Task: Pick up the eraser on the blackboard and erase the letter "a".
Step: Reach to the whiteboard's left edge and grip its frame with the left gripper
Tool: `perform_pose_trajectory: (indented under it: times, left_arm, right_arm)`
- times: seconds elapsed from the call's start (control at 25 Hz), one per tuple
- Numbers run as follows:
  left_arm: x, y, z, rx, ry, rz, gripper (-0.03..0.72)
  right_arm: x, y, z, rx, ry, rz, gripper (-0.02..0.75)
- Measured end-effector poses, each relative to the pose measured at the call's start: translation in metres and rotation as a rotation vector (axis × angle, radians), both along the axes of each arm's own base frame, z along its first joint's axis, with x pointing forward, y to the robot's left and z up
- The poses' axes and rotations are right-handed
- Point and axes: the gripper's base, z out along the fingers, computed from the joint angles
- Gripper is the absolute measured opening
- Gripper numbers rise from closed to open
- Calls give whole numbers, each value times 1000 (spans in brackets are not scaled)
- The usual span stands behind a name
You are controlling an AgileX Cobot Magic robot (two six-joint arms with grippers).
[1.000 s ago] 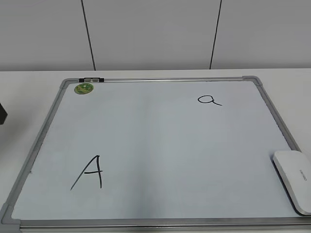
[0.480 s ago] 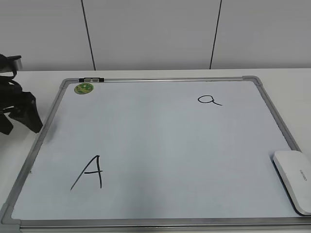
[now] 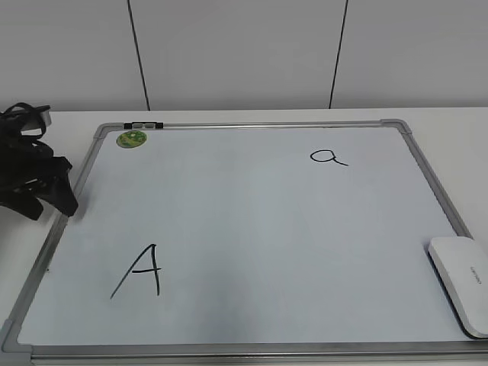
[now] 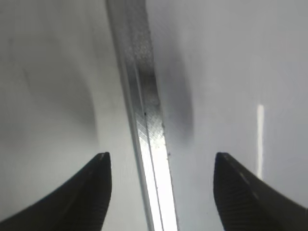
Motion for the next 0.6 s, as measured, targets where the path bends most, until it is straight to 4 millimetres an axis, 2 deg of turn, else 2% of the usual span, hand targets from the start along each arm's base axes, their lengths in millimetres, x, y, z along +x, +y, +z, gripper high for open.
perform_pose_trajectory:
  times: [0.2, 0.6]
  left_arm:
    - [10, 13, -4, -48, -8, 36, 408]
    - [12, 17, -10, -76, 4, 45, 279]
  right_arm:
    - [0, 0, 0, 0, 0, 0, 586]
    - [0, 0, 0, 0, 0, 0, 587]
